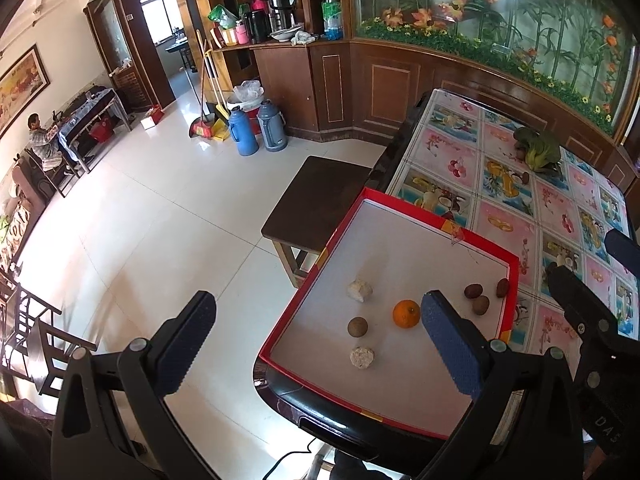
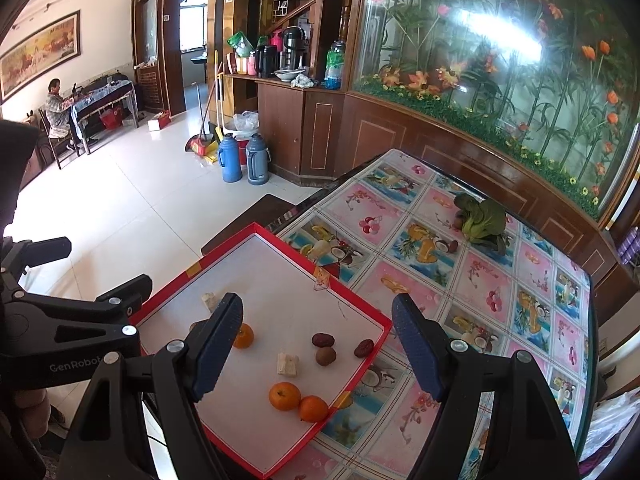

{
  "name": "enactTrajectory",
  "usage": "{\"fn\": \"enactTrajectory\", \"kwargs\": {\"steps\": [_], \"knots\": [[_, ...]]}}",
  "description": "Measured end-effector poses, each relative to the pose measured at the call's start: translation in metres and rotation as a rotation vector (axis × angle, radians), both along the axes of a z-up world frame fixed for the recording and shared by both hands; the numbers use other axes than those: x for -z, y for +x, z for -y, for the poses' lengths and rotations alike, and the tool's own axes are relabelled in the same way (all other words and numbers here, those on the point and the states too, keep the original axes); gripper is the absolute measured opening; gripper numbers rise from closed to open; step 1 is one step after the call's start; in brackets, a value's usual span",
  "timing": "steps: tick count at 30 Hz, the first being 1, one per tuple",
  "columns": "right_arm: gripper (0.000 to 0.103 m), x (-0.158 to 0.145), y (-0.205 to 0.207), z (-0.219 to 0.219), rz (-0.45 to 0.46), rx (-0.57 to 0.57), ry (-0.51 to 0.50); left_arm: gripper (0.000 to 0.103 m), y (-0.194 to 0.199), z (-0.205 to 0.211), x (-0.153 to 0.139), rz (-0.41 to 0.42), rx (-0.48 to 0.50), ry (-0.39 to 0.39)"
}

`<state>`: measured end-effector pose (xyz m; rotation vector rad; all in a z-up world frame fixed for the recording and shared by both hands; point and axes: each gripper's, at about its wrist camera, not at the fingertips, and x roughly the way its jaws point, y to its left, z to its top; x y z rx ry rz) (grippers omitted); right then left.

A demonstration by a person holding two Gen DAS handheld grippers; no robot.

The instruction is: Organize fruits

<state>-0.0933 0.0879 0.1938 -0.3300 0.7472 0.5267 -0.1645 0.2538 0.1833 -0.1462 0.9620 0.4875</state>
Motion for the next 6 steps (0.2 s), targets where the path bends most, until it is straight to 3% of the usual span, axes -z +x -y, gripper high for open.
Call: {"fn": "enactTrajectory", "kwargs": {"steps": [6], "knots": [[0.077, 0.0065, 0.0051, 0.001, -0.016, 0.009, 0.009, 0.102, 0.0118, 0.0043, -0.0016, 0.011, 0.02, 0.015]]}}
